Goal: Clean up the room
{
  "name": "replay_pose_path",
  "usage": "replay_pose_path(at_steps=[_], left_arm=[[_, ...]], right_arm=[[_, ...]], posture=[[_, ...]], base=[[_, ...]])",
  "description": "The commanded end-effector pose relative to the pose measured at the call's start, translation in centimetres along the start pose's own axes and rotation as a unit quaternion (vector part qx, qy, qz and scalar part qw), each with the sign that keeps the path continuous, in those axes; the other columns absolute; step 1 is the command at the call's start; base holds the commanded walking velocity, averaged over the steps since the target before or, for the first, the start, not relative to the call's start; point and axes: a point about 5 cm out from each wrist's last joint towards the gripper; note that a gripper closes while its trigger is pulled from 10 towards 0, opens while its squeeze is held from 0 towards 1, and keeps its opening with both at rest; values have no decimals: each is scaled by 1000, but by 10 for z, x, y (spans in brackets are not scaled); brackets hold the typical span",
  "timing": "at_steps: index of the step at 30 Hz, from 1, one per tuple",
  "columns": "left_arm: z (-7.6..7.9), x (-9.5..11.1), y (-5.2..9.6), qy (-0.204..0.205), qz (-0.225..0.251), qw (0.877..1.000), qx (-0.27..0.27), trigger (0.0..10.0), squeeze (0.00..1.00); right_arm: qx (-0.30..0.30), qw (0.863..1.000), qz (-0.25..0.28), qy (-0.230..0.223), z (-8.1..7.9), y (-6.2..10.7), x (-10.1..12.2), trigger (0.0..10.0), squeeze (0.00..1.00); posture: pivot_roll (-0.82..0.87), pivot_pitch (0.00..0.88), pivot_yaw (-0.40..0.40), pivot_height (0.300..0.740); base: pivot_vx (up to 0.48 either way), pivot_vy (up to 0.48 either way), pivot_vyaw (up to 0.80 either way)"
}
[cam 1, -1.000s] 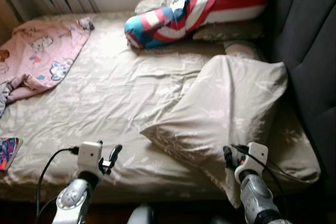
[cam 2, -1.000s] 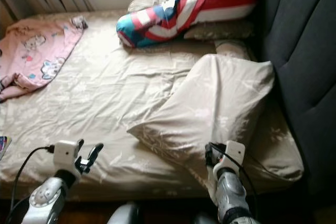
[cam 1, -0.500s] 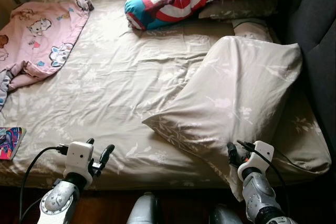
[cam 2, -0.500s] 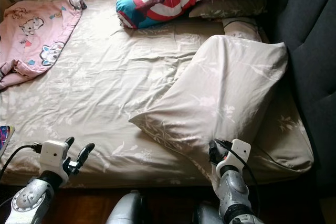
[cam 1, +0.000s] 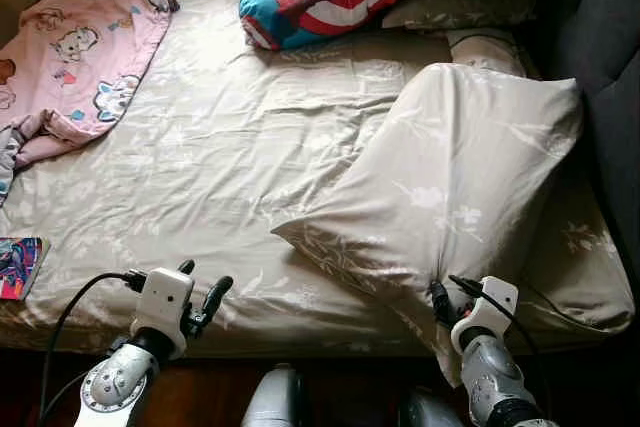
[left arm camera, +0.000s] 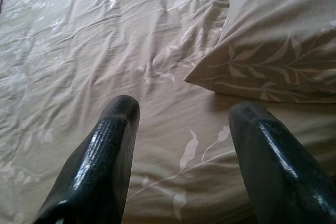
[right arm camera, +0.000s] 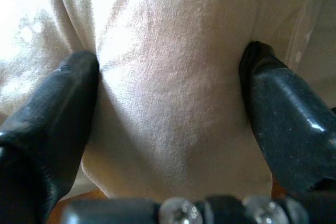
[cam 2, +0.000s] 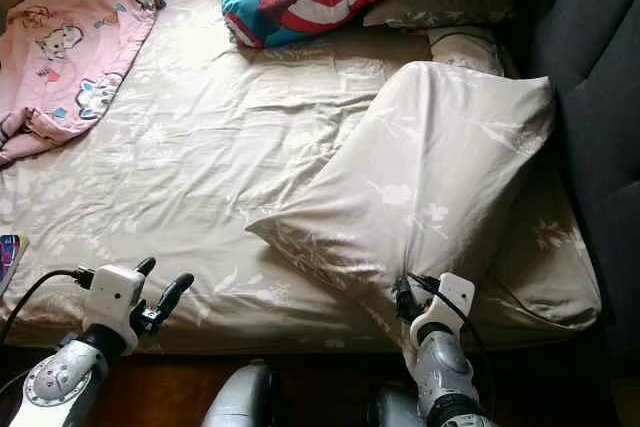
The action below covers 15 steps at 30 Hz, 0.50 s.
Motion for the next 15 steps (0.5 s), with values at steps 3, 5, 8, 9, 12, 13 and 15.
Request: replay_pose_path(at_steps=[3, 5, 8, 9, 12, 13, 15], left_arm=[[-3, -2, 5, -13, -17, 1000, 5, 10000, 0], [-2, -1, 4, -12, -14, 1000, 5, 10000, 0], [0, 3, 1, -10, -9, 1000, 6, 10000, 0], [2, 5, 1, -8, -8, 1000, 7, 10000, 0], [3, 6, 1, -7, -9, 1000, 8, 10000, 0], [3, 7, 0, -6, -9, 1000, 10, 10000, 0], [4, 7, 0, -3, -10, 1000, 13, 10000, 0]], right_arm=[[-3, 997, -83, 4, 1, 12, -43, 0, 0], [-3, 997, -82, 7, 1, 12, -41, 0, 0], [-2, 997, -80, 11, 1, 11, -39, 0, 0], [-1, 997, -77, 19, 1, 10, -37, 0, 0], [1, 997, -74, 24, 1, 10, -35, 0, 0], [2, 997, -73, 27, 1, 9, -34, 0, 0], [5, 997, -68, 31, 1, 9, -34, 0, 0]], posture=[[262, 307, 121, 660], [263, 310, 117, 660], [262, 312, 114, 660], [258, 314, 111, 660], [252, 316, 106, 660], [250, 318, 102, 660], [250, 318, 98, 660]], base=[[0, 0, 0], [0, 0, 0], [0, 0, 0], [0, 0, 0], [0, 0, 0], [0, 0, 0], [0, 0, 0]])
Point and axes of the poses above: a point about 5 cm out from each wrist's last joint towards the gripper, its own y axis pointing back from the gripper into the wrist, its own x axis along the axis of the wrist's last joint, z = x × y, and after that the axes turned 13 degrees about -y, right-handed
